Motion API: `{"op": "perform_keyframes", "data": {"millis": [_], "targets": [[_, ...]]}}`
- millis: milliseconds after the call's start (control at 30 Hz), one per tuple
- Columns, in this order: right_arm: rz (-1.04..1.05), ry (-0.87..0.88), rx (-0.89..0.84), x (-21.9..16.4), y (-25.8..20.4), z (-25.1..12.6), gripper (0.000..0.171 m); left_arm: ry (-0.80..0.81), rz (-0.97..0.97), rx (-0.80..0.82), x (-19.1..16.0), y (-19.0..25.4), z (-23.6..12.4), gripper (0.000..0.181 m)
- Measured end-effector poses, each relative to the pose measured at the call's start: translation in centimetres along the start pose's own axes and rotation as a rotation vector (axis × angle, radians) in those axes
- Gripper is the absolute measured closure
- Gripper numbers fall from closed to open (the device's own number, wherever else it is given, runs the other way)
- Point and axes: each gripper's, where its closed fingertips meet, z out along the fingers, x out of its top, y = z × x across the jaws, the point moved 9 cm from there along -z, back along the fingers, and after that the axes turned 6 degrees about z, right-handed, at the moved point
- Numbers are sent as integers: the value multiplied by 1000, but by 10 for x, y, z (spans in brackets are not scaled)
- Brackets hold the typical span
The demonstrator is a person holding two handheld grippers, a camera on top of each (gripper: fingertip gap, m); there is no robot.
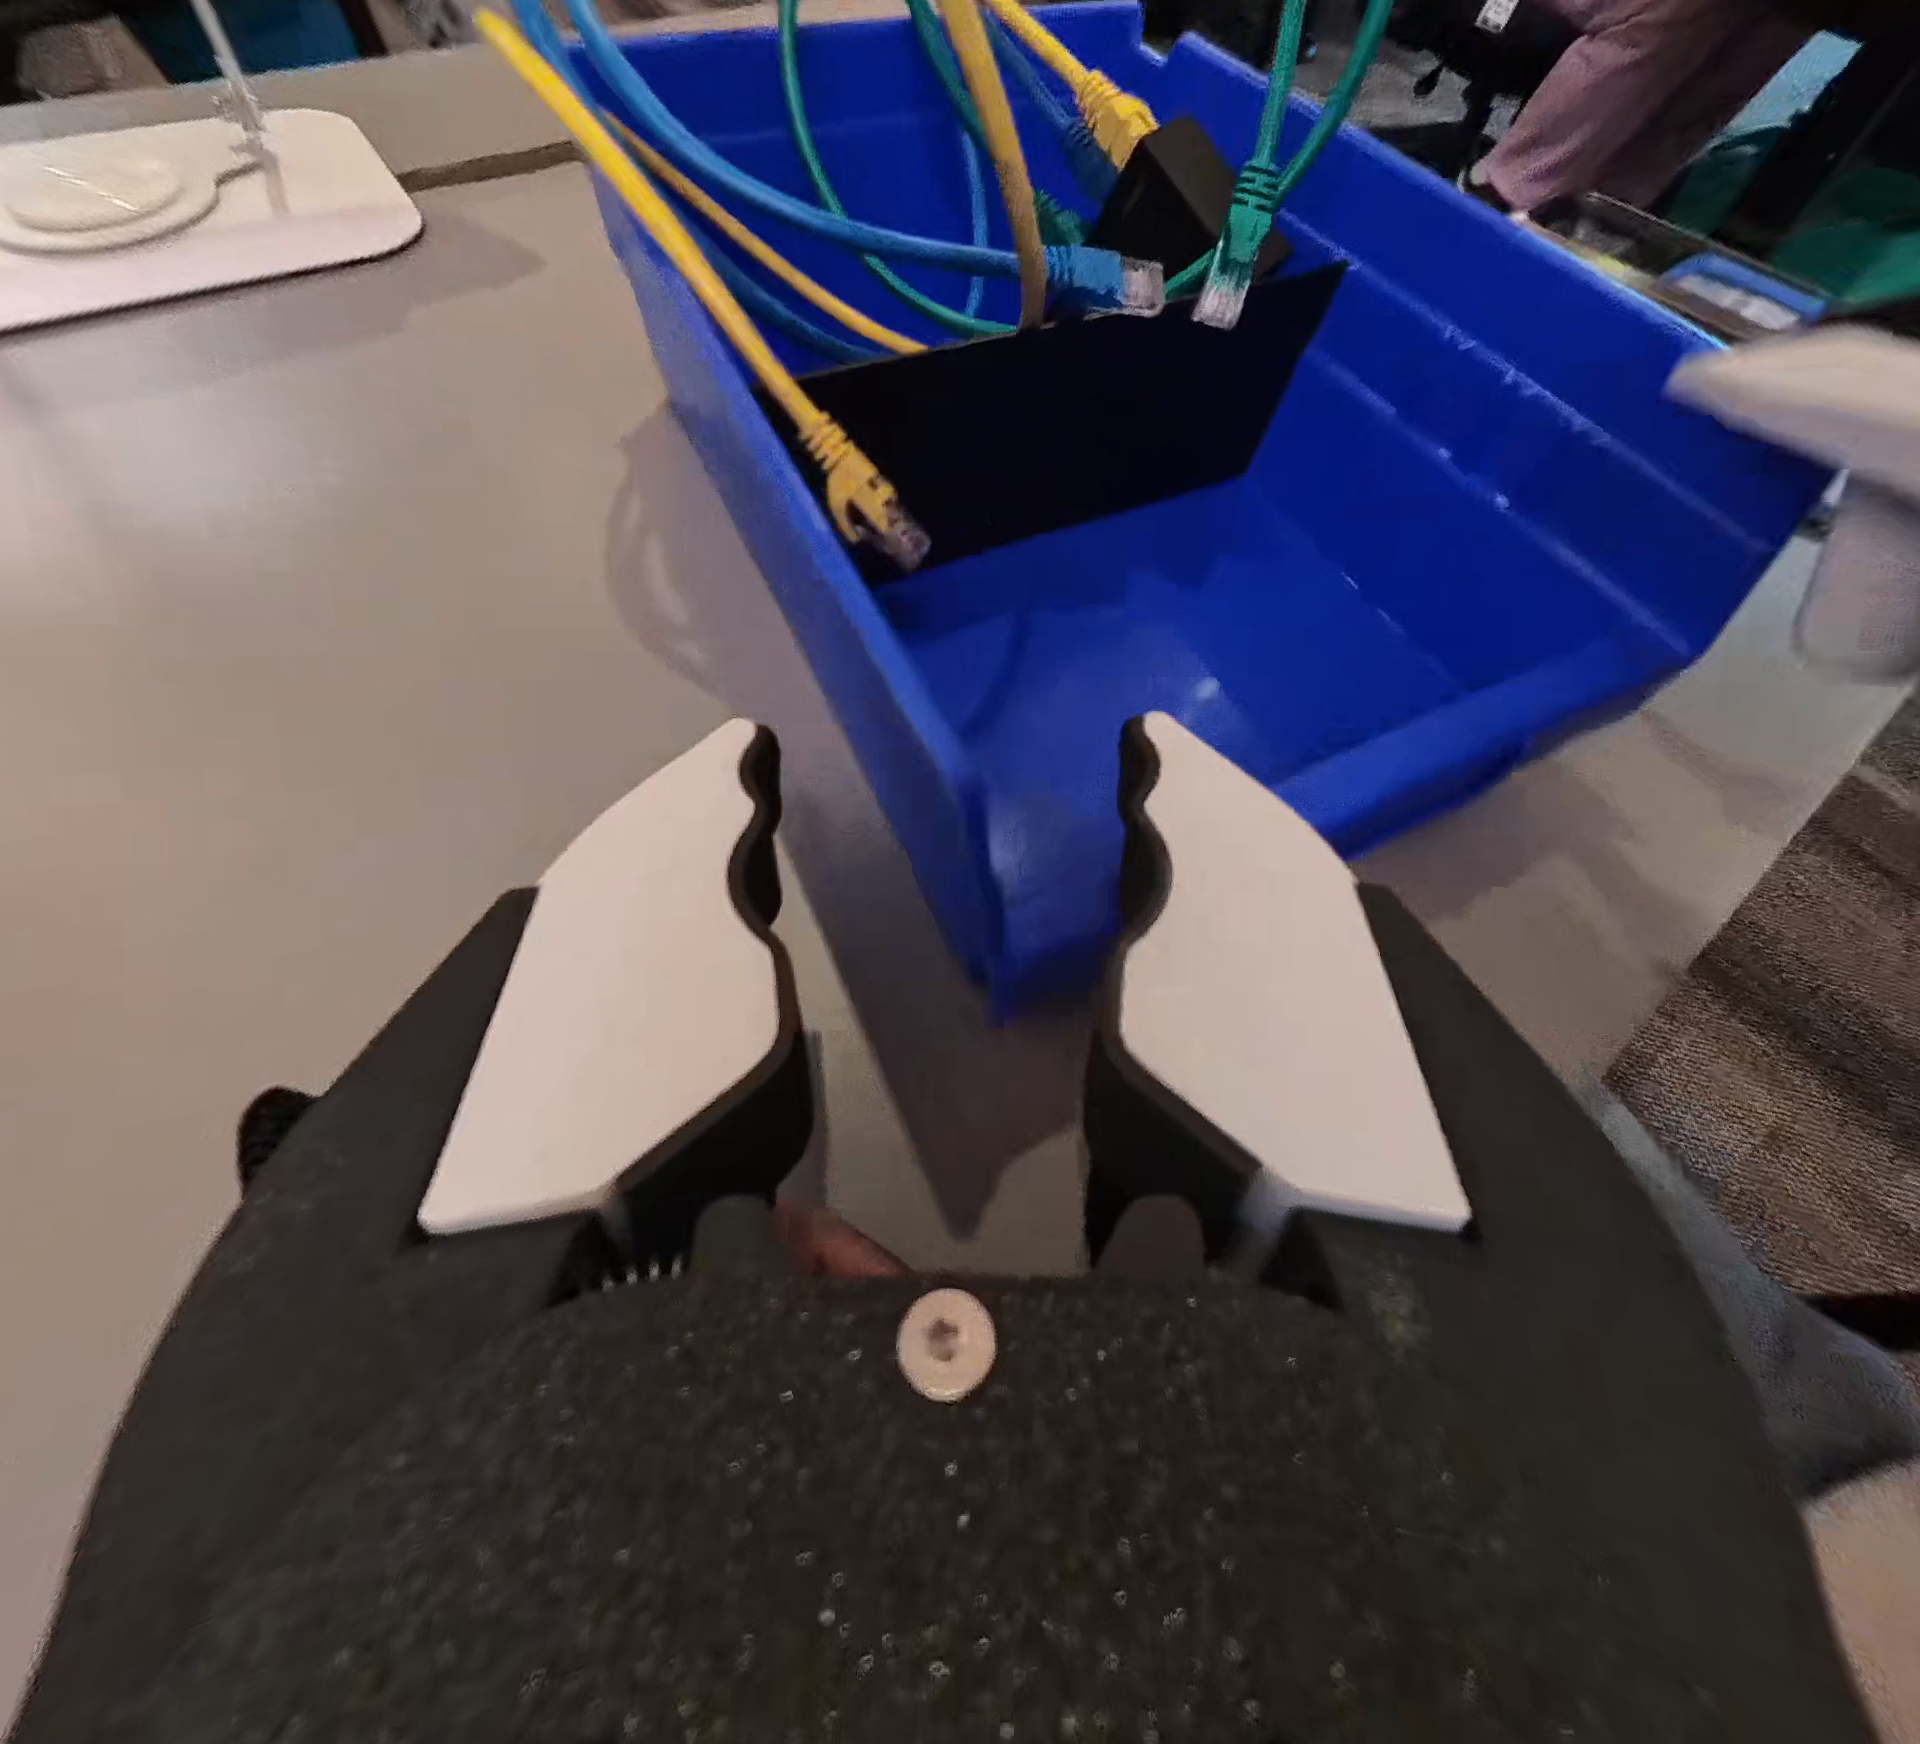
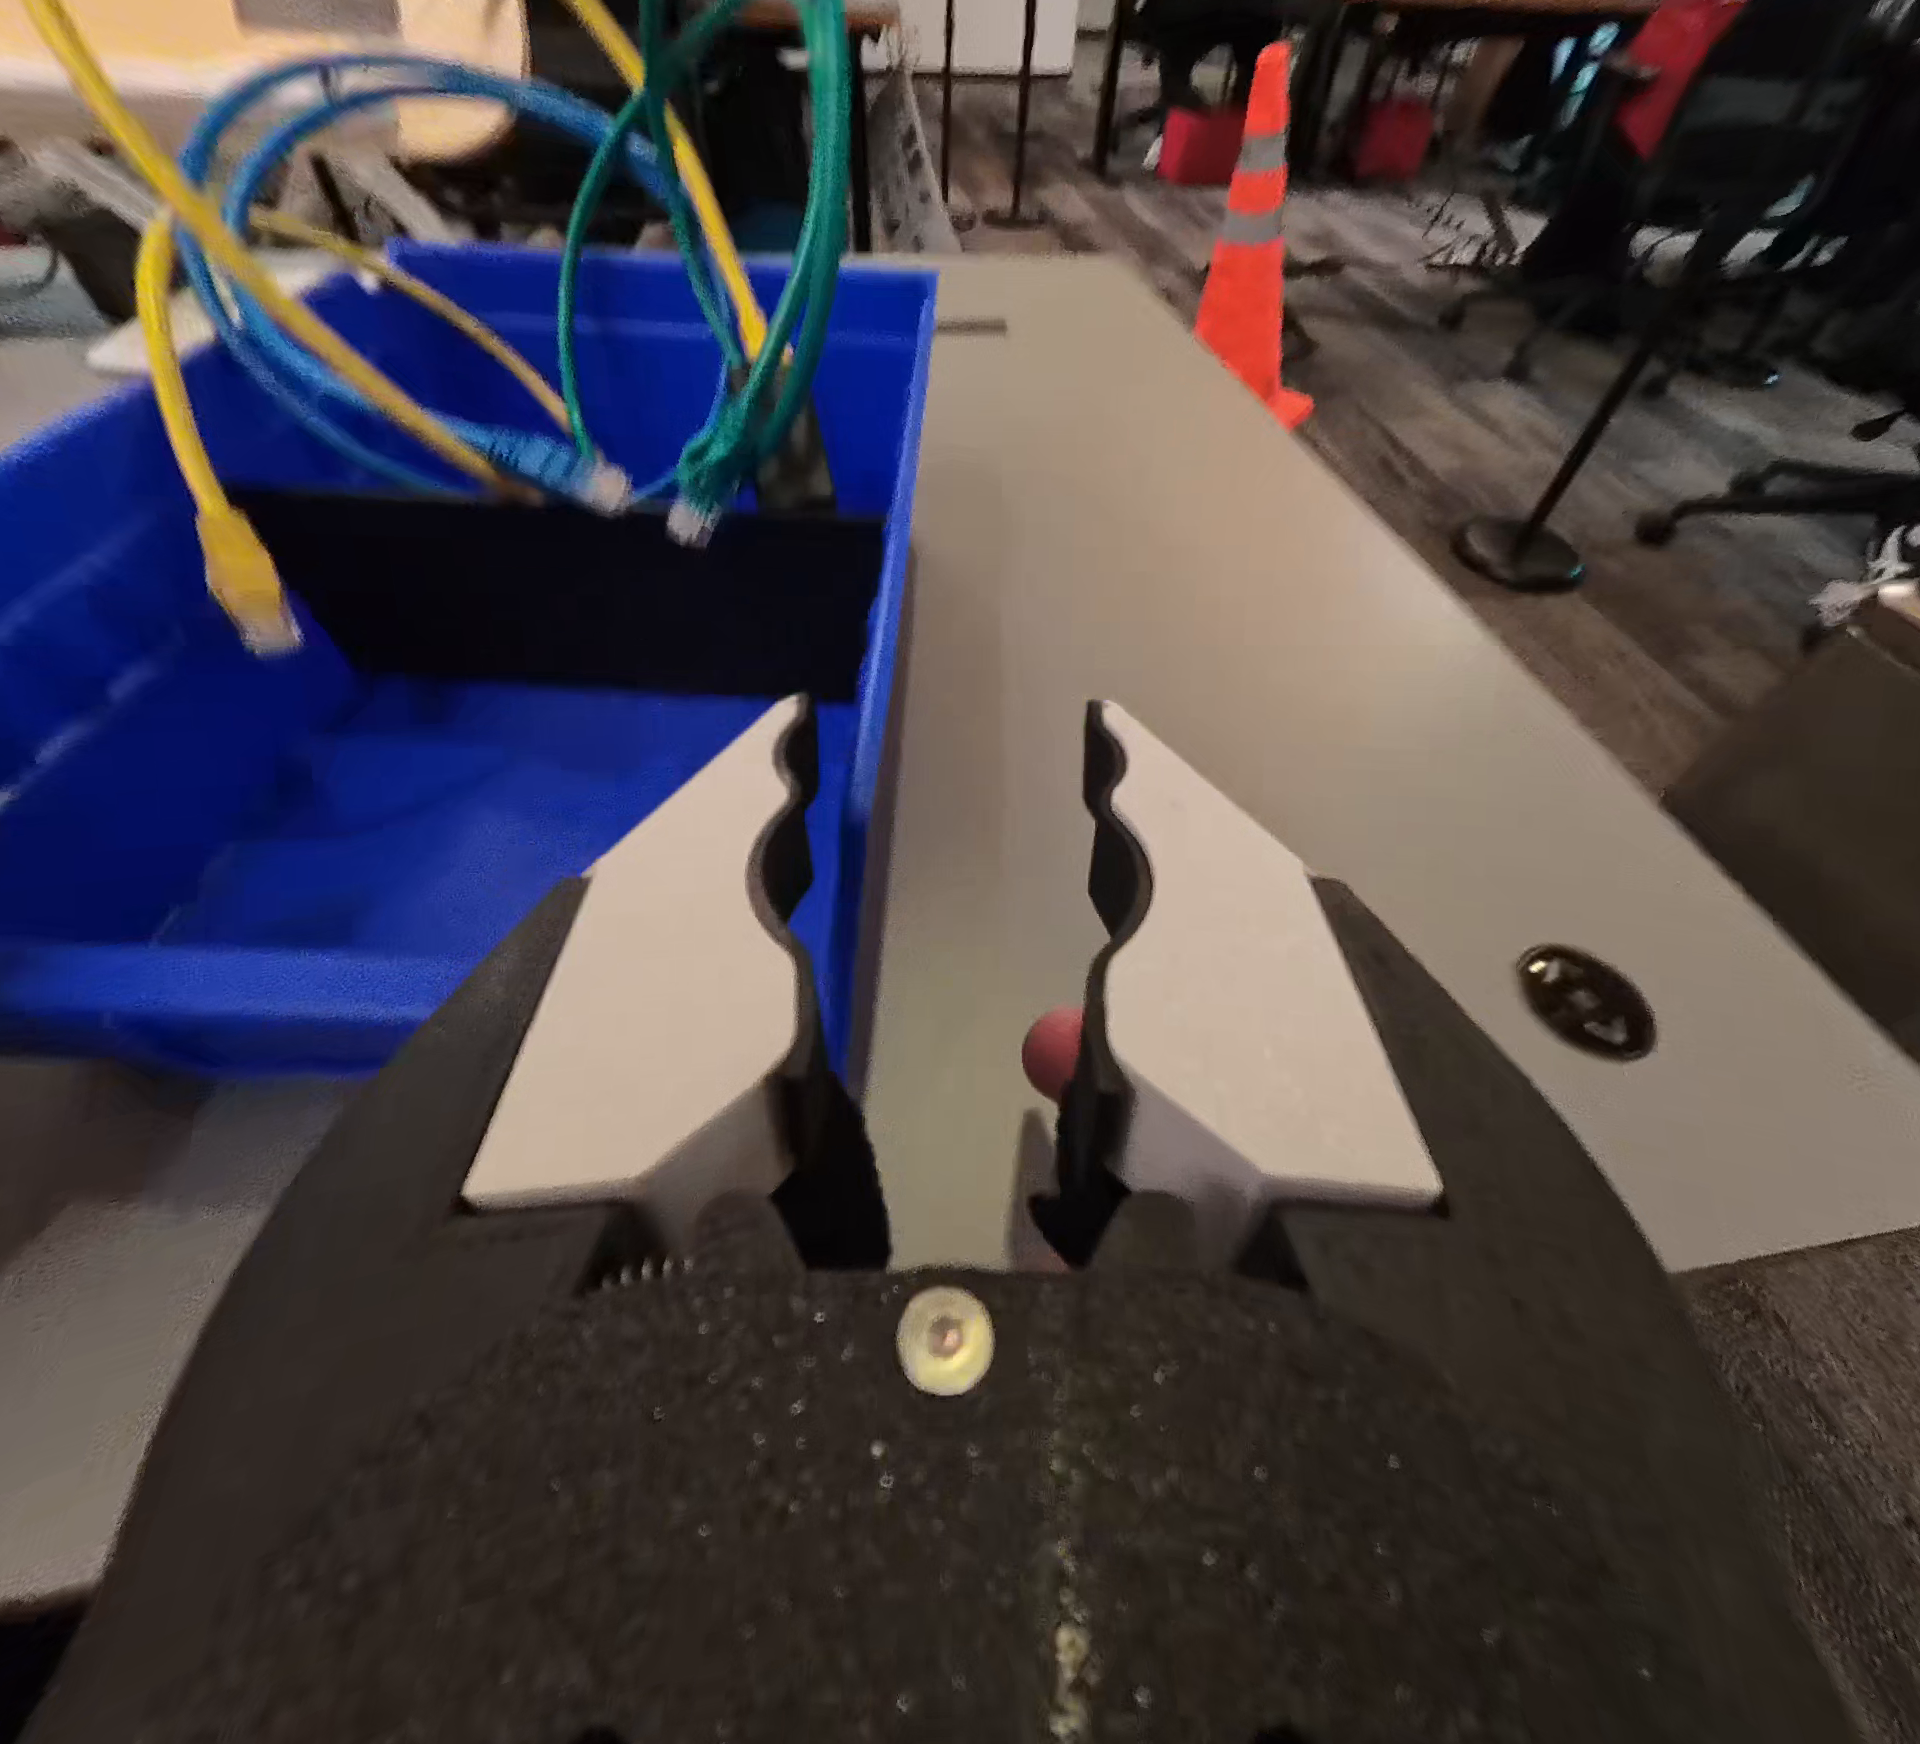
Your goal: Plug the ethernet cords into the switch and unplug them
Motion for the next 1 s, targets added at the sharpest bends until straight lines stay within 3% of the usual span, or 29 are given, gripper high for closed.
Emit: {"op": "perform_keyframes", "data": {"millis": [100,133,200,333,533,767,1000], "targets": [[23,-111,44,-18,-9,11,121,-68,-16,39,-4,-1,20,124],[13,-149,34,-24,-10,17,127,-70,-53,12,-5,-1,22,124],[35,-157,35,-28,-10,22,147,-51,-117,-26,-7,-3,23,152],[-39,-104,15,-21,-25,22,171,-60,-6,75,-7,-12,14,164],[-90,-10,96,-5,-96,29,170,-21,6,256,-16,-64,-28,173],[-142,-8,204,-13,-198,51,170,-30,-59,414,-34,-144,-76,176],[-150,-136,279,-29,-212,64,166,-62,-40,324,-52,-162,-82,169]]}}
